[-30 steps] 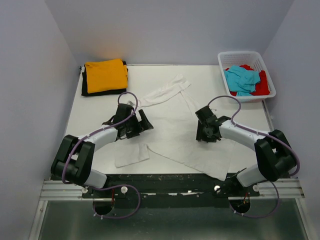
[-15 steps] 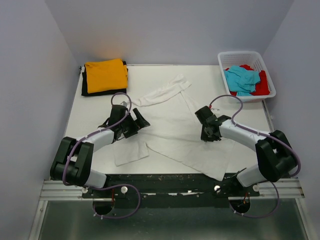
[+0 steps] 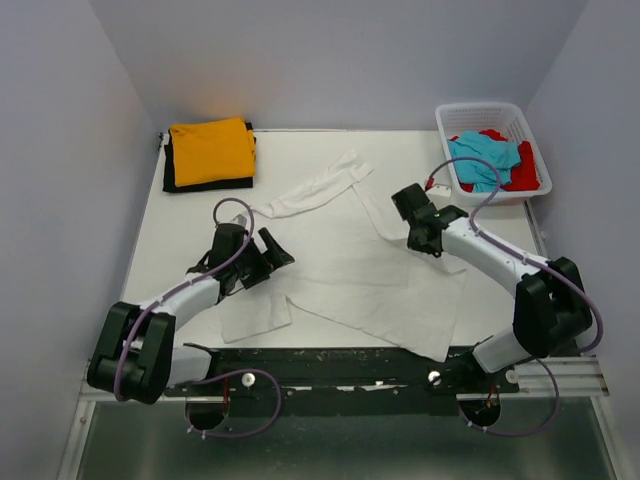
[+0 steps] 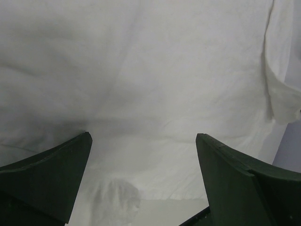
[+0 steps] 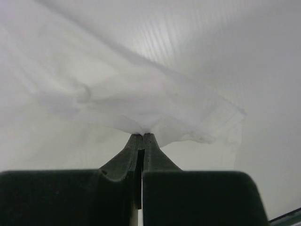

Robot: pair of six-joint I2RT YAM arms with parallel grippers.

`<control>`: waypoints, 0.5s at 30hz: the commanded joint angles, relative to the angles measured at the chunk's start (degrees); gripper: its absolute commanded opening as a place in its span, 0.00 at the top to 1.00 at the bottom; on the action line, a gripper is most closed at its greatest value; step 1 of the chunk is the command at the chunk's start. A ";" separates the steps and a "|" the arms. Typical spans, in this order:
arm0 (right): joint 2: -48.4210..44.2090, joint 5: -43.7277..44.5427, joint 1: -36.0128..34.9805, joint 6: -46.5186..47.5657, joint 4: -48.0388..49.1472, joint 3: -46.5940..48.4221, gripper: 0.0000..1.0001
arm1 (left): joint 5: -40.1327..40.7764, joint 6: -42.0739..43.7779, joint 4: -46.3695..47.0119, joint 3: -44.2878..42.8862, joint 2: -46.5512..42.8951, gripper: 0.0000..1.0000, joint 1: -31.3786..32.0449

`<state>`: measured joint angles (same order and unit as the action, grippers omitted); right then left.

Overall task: Fold and stack the t-shirts
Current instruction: Flatten out the tshirt

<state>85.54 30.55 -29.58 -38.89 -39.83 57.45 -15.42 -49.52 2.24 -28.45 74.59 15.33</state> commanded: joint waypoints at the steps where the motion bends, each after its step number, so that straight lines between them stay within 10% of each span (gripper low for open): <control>1: 4.57 8.07 5.81 3.08 3.56 8.16 0.99 | -0.24 -2.55 -6.54 8.33 -5.69 0.01 -0.39; 15: 29.16 19.71 18.14 5.65 -0.32 39.21 0.92 | 8.51 -6.80 -23.22 15.12 -31.47 0.02 0.64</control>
<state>113.21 43.09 -11.18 -33.78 -38.46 91.39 -13.65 -56.03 -6.74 -13.98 47.46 15.73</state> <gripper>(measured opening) 0.065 0.983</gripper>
